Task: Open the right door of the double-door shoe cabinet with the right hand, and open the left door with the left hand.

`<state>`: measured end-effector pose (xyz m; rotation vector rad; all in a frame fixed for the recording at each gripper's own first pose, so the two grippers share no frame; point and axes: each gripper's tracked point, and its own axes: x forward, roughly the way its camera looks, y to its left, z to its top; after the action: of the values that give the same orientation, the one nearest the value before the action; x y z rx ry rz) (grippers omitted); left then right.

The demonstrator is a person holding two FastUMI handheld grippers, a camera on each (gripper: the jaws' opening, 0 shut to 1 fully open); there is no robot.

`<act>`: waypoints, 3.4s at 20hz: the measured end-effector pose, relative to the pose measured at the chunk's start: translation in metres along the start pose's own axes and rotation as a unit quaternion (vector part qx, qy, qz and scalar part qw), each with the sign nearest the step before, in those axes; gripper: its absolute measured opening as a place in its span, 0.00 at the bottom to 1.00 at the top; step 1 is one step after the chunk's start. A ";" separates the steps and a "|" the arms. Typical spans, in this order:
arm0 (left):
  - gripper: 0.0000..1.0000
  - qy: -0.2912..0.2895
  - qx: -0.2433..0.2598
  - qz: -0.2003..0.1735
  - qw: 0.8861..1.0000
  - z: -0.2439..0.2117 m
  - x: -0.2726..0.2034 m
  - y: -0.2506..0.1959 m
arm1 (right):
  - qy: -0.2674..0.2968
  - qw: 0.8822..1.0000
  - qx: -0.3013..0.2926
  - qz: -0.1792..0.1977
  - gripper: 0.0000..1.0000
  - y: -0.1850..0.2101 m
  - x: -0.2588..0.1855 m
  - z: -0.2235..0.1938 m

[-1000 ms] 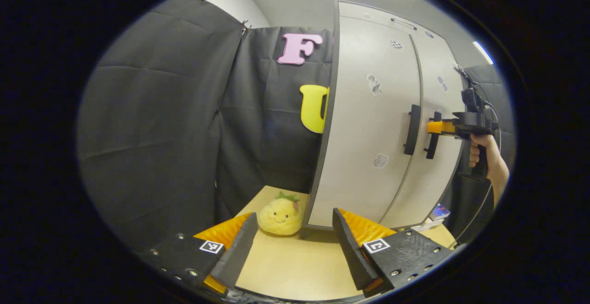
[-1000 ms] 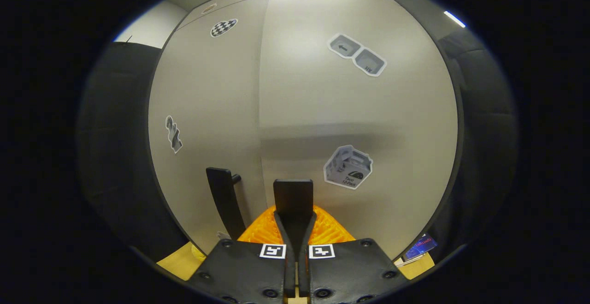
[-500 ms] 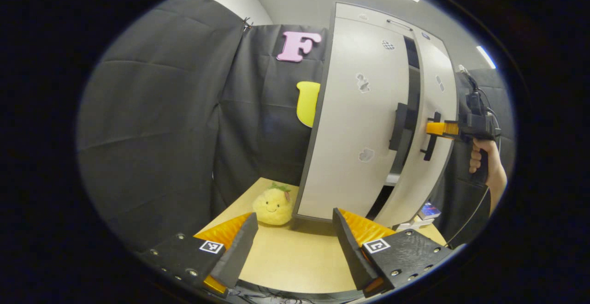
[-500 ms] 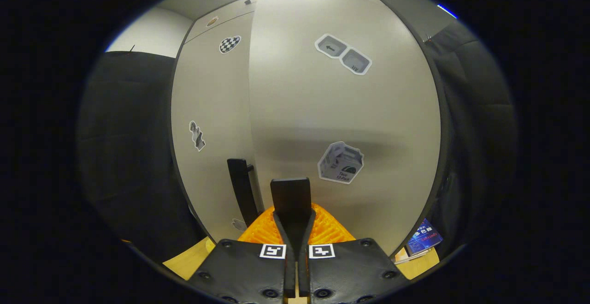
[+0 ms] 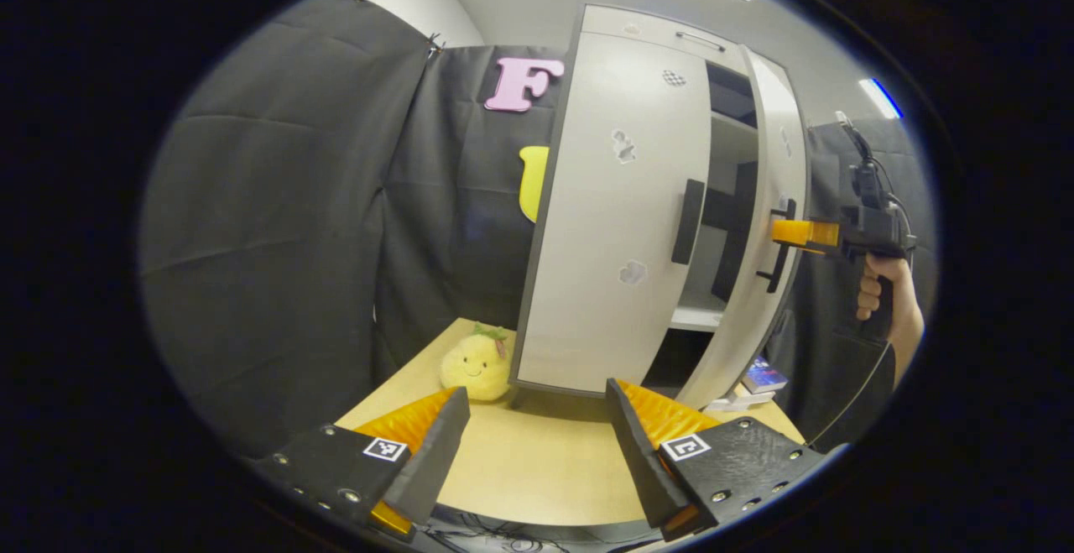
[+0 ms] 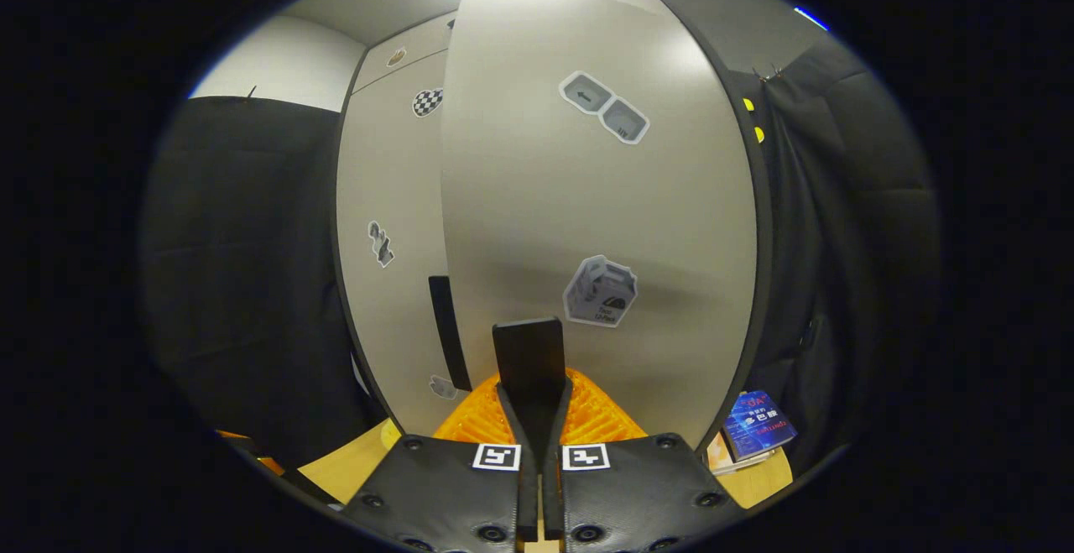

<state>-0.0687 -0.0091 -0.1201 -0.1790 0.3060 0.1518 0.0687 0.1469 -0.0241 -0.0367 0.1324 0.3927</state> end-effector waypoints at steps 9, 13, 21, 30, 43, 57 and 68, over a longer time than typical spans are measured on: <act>0.92 -0.008 0.008 -0.032 0.999 0.003 0.001 -0.033 | -0.016 1.000 0.014 -0.020 0.04 -0.031 -0.051 -0.004; 0.92 0.001 0.017 -0.050 0.999 -0.003 0.007 -0.045 | -0.018 0.999 0.028 -0.039 0.04 -0.051 -0.074 -0.005; 0.96 0.000 0.017 -0.071 0.997 -0.006 0.019 -0.056 | -0.031 0.997 0.039 -0.058 0.03 -0.079 -0.097 -0.005; 0.92 0.001 0.027 -0.062 0.998 -0.010 0.025 -0.042 | -0.025 0.997 0.034 -0.072 0.03 -0.094 -0.104 -0.005; 0.96 0.001 0.037 -0.088 0.995 -0.012 0.041 -0.048 | -0.046 0.988 0.058 -0.134 0.02 -0.189 -0.136 -0.001; 0.96 -0.011 0.043 -0.116 0.992 0.009 0.071 -0.072 | -0.041 0.986 0.095 -0.132 0.02 -0.178 -0.152 -0.010; 0.94 -0.080 -0.002 -0.173 0.982 0.119 0.137 -0.159 | 0.025 0.951 0.034 -0.308 0.03 -0.283 -0.222 -0.048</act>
<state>0.1221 -0.1237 -0.0273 -0.2211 0.1115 -0.1781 -0.0311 -0.2017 -0.0383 -0.0193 0.1769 -0.2374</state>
